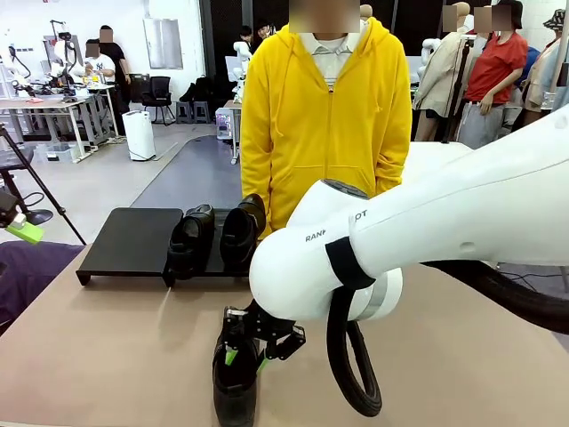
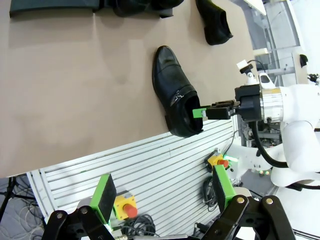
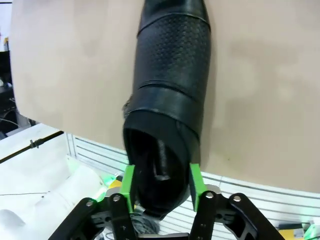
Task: Organize the shoes by placing them on the stand.
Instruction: Pick up one Shoe and place it in the middle of the table.
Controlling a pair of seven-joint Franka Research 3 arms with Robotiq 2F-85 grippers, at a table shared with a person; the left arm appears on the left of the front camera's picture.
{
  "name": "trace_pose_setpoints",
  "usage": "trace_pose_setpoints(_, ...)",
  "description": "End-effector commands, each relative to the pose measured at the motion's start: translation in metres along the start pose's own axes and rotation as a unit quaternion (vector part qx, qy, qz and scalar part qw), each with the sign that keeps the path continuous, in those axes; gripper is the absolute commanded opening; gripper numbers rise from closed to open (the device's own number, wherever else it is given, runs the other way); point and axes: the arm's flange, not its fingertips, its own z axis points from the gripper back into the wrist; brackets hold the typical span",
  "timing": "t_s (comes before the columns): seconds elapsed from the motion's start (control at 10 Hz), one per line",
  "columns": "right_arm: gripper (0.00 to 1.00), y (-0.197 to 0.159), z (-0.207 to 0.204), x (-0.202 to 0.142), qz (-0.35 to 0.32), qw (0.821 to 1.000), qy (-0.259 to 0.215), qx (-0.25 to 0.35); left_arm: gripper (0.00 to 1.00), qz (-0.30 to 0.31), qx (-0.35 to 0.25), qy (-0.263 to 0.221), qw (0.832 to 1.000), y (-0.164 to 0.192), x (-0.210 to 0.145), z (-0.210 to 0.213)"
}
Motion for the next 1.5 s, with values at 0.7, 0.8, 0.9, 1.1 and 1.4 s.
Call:
trace_pose_setpoints(0.7, 1.00, -0.166, 0.299, -0.071, 0.148, 0.983, 0.099, 0.042, 1.00, -0.007, 0.001, 0.002, 1.000, 0.004, -0.001, 0.003)
trace_pose_setpoints(0.8, 1.00, -0.198, 0.323, -0.080, 0.138, 0.985, 0.086, 0.050, 1.00, -0.007, 0.001, 0.002, 1.000, 0.004, -0.001, 0.003)
trace_pose_setpoints(0.9, 1.00, -0.227, 0.334, -0.086, 0.152, 0.981, 0.067, 0.098, 1.00, -0.007, 0.001, 0.002, 1.000, 0.004, -0.001, 0.003)
trace_pose_setpoints(1.1, 1.00, -0.280, 0.320, -0.094, 0.104, 0.981, 0.000, 0.164, 1.00, -0.007, 0.001, 0.002, 1.000, 0.004, -0.001, 0.003)
trace_pose_setpoints(1.4, 1.00, -0.290, 0.335, -0.092, 0.096, 0.985, -0.010, 0.143, 1.00, -0.007, 0.001, 0.002, 1.000, 0.004, -0.001, 0.003)
